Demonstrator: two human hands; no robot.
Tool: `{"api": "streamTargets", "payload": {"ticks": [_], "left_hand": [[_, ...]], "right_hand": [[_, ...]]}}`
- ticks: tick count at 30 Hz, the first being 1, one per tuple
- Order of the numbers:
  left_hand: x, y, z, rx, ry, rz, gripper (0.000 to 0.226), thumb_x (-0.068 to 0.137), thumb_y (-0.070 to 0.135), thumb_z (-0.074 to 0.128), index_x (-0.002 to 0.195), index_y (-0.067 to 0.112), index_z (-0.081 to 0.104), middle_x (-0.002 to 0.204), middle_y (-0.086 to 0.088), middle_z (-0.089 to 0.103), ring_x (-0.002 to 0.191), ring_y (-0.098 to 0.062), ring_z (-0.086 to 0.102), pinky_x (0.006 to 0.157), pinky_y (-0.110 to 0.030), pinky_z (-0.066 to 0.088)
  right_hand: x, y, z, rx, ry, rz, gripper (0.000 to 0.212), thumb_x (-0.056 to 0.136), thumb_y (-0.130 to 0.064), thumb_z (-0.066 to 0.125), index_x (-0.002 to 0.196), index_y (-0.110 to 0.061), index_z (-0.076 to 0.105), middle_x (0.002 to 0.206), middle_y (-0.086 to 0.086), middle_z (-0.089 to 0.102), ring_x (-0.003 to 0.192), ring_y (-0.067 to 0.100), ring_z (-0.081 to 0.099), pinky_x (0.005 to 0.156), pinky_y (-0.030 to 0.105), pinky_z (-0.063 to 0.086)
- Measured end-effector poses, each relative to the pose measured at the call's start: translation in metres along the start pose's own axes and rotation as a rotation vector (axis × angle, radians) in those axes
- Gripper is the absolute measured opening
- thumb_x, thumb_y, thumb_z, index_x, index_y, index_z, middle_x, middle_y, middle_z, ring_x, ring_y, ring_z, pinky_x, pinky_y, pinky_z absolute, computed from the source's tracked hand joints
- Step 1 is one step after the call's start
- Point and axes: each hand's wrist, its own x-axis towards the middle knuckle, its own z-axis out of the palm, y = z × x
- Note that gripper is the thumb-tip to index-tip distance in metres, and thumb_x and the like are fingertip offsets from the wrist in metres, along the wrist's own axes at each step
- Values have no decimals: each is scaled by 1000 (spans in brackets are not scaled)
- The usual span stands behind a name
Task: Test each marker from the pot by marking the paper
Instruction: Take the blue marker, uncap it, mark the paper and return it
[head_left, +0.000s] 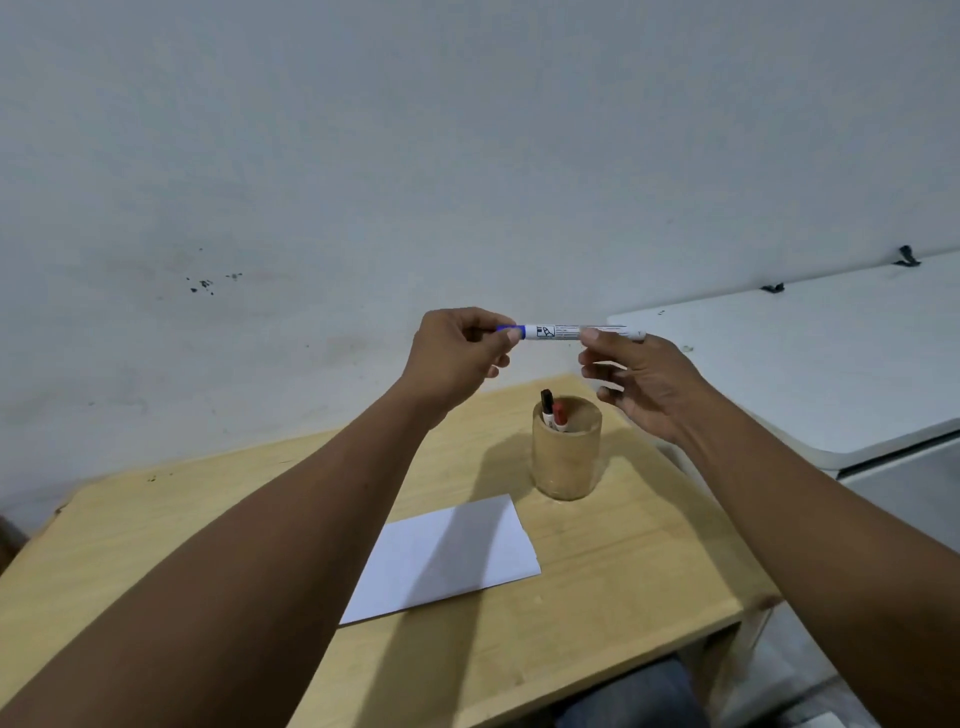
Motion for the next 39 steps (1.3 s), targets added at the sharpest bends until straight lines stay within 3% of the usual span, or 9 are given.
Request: {"api": "streamTargets", "payload": {"ticks": [3, 7, 9, 13, 19, 24, 28, 33, 39], "left_hand": [[10, 4, 2, 41, 3, 8, 5, 89, 13, 74, 92, 10, 77, 80, -11, 72, 70, -18, 68, 69, -30, 60], [21, 9, -1, 229, -81, 53, 13, 89, 15, 74, 98, 6, 78, 81, -16, 76, 72, -20, 68, 75, -40, 61], [23, 11, 0, 307, -126, 73, 13, 89, 16, 74, 96, 6, 78, 82, -21, 76, 71, -21, 67, 76, -46, 60], [24, 11, 12, 421, -146, 125, 12, 89, 17, 74, 96, 8, 78, 78, -11, 75, 69, -16, 68, 79, -43, 62], [25, 13, 19, 418, -114, 174, 14, 89, 20, 74, 97, 10, 79, 82, -19, 76, 78, -33, 71, 76, -45, 61], [25, 21, 31, 421, -191, 163, 21, 87, 22, 76, 103, 8, 80, 80, -7, 77, 71, -15, 70, 78, -38, 62], [20, 10, 37, 534, -278, 138, 28, 86, 23, 78, 110, 9, 78, 76, -3, 75, 70, -14, 67, 67, -27, 53], [12, -3, 40, 685, -411, 104, 34, 84, 20, 79, 117, 14, 76, 97, -1, 76, 88, -12, 65, 69, -13, 45], [6, -19, 46, 813, -447, 150, 25, 83, 21, 80, 108, 19, 81, 94, -3, 77, 85, -18, 68, 74, -29, 53]], "right_hand": [[1, 7, -18, -16, 38, -9, 7, 89, -27, 76, 91, -22, 71, 81, -2, 74, 79, 17, 63, 66, 30, 38], [3, 13, -28, -308, 130, -153, 30, 87, -26, 79, 115, -21, 71, 95, 2, 72, 83, 15, 64, 71, 27, 44], [5, 16, -24, -504, 65, -267, 22, 86, -22, 80, 107, -20, 76, 92, 2, 74, 80, 13, 64, 72, 19, 48], [11, 31, -15, -782, -48, -356, 5, 84, -27, 81, 88, -29, 78, 86, 2, 77, 76, 12, 65, 73, 25, 52], [16, 30, -16, -771, -12, -408, 8, 83, -25, 83, 87, -29, 78, 85, -3, 78, 77, -4, 68, 64, 7, 46], [17, 35, -14, -860, -34, -346, 10, 79, -35, 81, 85, -35, 72, 90, -5, 77, 91, 14, 75, 71, 26, 55], [9, 42, -22, -883, -80, -312, 6, 75, -38, 77, 79, -37, 74, 87, -8, 78, 94, 10, 72, 84, 36, 56], [4, 52, -30, -835, -56, -280, 10, 81, -23, 78, 85, -32, 76, 90, -12, 76, 104, 7, 67, 84, 28, 46], [-2, 59, -27, -792, -55, -281, 20, 82, -11, 75, 99, -22, 80, 99, -4, 77, 101, 14, 68, 84, 25, 47]]}}
